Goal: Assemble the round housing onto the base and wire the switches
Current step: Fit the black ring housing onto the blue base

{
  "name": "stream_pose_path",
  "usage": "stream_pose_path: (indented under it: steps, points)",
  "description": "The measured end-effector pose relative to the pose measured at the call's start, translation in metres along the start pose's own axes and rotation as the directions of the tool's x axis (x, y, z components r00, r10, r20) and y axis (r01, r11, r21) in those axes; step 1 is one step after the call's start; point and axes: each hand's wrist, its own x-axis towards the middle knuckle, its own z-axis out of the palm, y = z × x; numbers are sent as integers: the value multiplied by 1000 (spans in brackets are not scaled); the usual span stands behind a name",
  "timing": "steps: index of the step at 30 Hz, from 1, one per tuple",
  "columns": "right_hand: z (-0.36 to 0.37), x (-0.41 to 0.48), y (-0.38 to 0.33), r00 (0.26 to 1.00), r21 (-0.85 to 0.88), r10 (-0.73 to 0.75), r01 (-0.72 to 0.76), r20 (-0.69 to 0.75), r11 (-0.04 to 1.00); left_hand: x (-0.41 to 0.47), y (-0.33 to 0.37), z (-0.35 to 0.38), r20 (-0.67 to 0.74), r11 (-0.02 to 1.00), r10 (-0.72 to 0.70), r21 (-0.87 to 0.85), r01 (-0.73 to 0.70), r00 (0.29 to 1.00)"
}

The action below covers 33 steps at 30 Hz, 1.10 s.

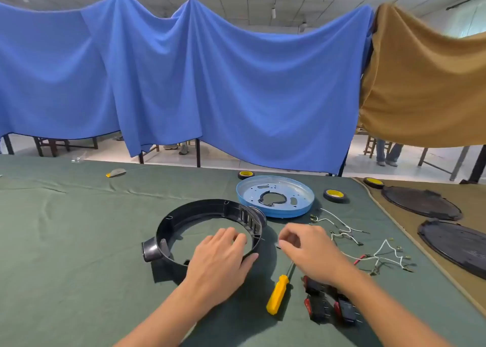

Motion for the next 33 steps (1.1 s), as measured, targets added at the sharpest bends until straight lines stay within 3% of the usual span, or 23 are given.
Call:
stream_pose_path:
  steps: [2,7,10,23,33]
  points:
    - [5,17,5,999,-22,29,-30,-33,999,4,-3,5,-9,999,-6,34,6,1000]
    - [19,57,19,995,-110,48,-58,-89,992,4,-16,23,-196,983,142,144,-115,970]
    - [24,78,24,994,-198,40,-59,-101,978,10,-26,27,-230,983,126,160,-91,965]
    - [37,131,47,993,-567,-47,-21,-105,823,40,-53,53,-206,988,109,133,-83,972]
    - [40,139,50,991,-669,-123,56,-53,741,51,-56,59,-176,991,96,109,-77,980]
